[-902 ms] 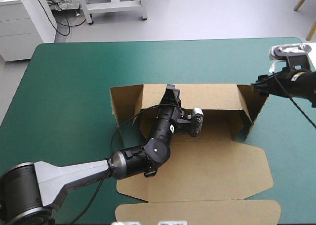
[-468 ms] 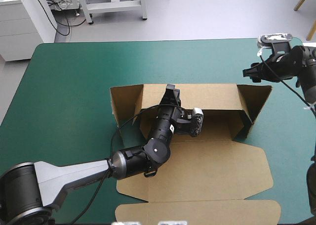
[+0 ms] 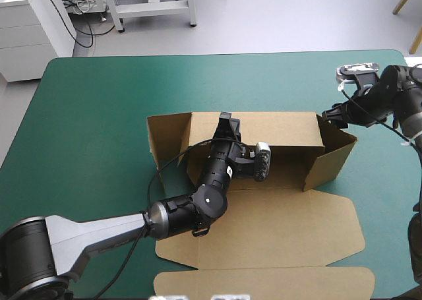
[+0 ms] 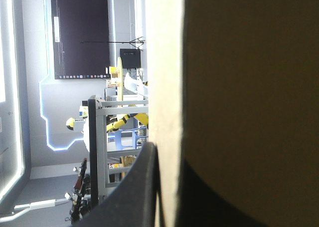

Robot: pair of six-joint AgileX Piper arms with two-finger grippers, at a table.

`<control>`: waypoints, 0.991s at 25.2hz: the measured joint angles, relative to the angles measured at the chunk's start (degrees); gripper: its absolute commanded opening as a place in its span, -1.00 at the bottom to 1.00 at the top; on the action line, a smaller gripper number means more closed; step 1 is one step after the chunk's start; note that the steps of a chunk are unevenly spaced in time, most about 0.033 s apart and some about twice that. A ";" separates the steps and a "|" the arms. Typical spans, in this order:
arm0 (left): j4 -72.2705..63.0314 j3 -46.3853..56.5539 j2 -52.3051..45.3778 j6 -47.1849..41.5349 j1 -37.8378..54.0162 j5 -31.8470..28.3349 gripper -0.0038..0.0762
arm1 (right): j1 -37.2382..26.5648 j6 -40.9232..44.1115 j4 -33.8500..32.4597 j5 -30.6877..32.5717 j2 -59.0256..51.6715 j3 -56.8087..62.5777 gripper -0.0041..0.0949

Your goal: Fold the box

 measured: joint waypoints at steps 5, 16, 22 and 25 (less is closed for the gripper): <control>-0.06 0.00 0.00 -0.63 0.00 0.13 -0.92 | -0.34 -0.75 0.77 -3.10 -3.68 5.54 0.30; 0.45 0.00 0.00 -0.86 -0.34 -0.28 -0.92 | -4.12 -5.91 10.06 -9.75 -19.53 21.98 0.30; 0.45 0.00 0.00 -4.61 -0.39 -0.65 -0.92 | -4.12 -3.92 9.03 -10.05 -21.83 22.94 0.30; 0.56 0.00 0.00 -8.75 -0.39 -0.65 -0.92 | -4.12 -2.28 8.54 -10.88 -21.55 23.01 0.30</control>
